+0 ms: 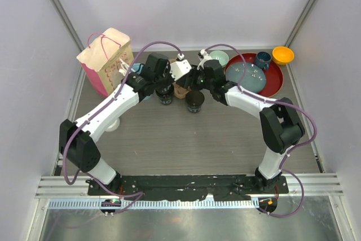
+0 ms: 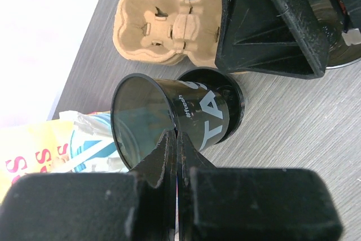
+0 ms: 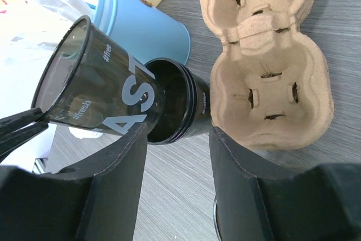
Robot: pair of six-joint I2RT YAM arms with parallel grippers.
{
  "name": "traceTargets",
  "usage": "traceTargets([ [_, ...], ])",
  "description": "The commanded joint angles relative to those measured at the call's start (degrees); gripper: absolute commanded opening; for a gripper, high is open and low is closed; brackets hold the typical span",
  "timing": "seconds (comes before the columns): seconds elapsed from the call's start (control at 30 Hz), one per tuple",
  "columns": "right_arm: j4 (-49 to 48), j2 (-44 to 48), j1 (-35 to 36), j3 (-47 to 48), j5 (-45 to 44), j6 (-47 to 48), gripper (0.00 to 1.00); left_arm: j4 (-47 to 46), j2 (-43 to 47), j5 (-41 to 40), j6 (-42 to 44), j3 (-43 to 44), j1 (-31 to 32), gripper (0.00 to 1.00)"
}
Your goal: Pack the takeout coffee
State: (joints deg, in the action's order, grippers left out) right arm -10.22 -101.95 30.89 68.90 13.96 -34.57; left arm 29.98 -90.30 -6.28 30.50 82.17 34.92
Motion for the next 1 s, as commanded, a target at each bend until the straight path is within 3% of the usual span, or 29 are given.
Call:
traceTargets([
  [0.0,0.28,5.44,0.04,2.46,-1.47,2.75,0.53,3.33,4.52,1.53,-0.53,4.84,0.77,0.0],
  [0.23,3.27,10.19,-1.8,1.76,-3.14,5.38,0.54,11.06,9.35,3.55,1.4,7.04,5.33,0.0],
  [0.43,15.37,14.58,-2.33,2.81,-8.49,13.64,0.55,14.77,11.81,4.71,3.68,-1.03,11.31,0.0],
  [0.73,20.06,21.44,-3.56,-1.58,-11.58,16.9,0.57,-5.42,11.64,-2.94,7.38,-18.25,15.62,0.0],
  [0.97,23.83,18.64,-4.0,-1.14,-13.25,18.22,0.58,-19.86,12.34,-6.9,9.49,-28.64,16.06,0.0],
])
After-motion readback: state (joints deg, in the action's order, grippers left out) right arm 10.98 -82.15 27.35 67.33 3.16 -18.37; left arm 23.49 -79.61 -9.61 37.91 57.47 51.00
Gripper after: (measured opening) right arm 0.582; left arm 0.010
